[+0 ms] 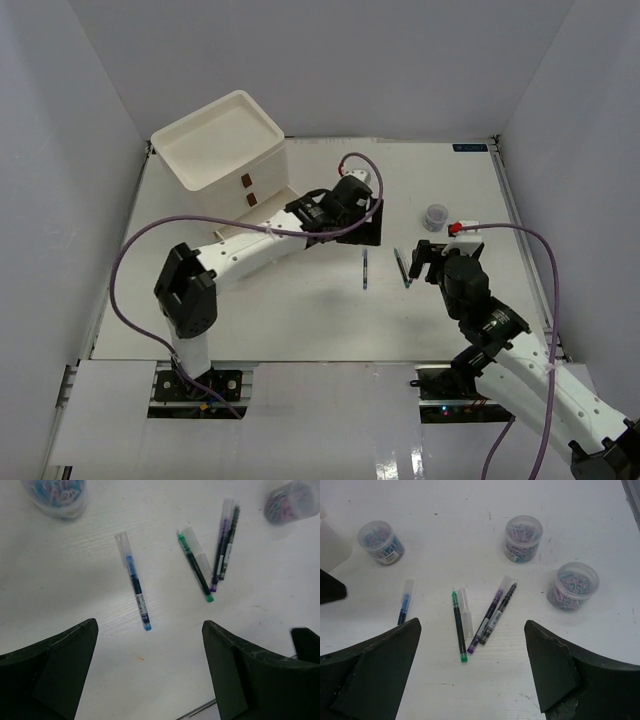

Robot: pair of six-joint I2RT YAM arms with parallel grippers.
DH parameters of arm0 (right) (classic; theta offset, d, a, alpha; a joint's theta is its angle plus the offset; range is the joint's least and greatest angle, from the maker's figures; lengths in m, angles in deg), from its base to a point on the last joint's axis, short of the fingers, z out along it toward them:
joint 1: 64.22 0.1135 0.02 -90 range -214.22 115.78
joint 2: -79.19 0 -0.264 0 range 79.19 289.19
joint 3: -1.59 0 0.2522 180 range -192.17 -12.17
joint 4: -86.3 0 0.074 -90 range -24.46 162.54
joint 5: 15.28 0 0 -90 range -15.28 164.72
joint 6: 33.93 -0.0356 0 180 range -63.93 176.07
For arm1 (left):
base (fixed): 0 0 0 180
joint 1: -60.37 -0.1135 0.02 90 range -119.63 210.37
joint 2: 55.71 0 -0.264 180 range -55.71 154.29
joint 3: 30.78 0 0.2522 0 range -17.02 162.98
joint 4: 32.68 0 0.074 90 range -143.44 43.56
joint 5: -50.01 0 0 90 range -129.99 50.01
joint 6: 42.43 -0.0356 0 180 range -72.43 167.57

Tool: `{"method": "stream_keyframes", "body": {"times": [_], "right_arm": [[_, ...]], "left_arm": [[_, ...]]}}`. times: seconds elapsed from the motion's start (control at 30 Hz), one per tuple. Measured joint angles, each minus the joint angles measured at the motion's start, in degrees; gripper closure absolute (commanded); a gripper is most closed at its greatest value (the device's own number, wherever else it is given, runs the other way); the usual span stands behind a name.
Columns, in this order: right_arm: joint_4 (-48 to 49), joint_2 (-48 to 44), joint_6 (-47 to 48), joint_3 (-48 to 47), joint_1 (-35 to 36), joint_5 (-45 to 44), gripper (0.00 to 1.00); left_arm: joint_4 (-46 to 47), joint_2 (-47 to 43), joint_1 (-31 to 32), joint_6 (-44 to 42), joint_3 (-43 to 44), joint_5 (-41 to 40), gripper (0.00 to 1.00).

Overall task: Sort the stationery into containers
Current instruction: Pick up the pen from the center of the board.

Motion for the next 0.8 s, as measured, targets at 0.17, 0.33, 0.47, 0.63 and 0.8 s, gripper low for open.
{"method": "stream_keyframes", "body": {"times": [0.17, 0.33, 0.47, 0.63, 0.8], "right_arm": [[-1.42, -6.27, -1.36, 3.45, -0.37, -1.31, 0.09], [-2.21, -9.01, -2.19, 5.44, -0.39, -1.51, 0.09], [-2.47, -9.25, -2.34, 6.32, -0.42, -1.36, 0.09], [-2.58, -9.46, -2.29, 6.69, -0.42, -1.36, 0.09], [-2.58, -9.86, -2.27, 6.71, -0.42, -1.36, 0.09]], "left_arm": [[-2.36, 10.8, 3.89, 1.14, 2.34, -4.13, 0.1], [-3.67, 17.53, 5.79, 1.6, 4.0, -6.95, 0.19], [-3.93, 20.7, 6.32, 1.88, 5.03, -8.07, 0.25], [-3.89, 23.85, 6.58, 2.05, 6.05, -9.53, 0.4], [-3.96, 24.22, 6.62, 2.01, 6.01, -11.41, 0.57]]}}
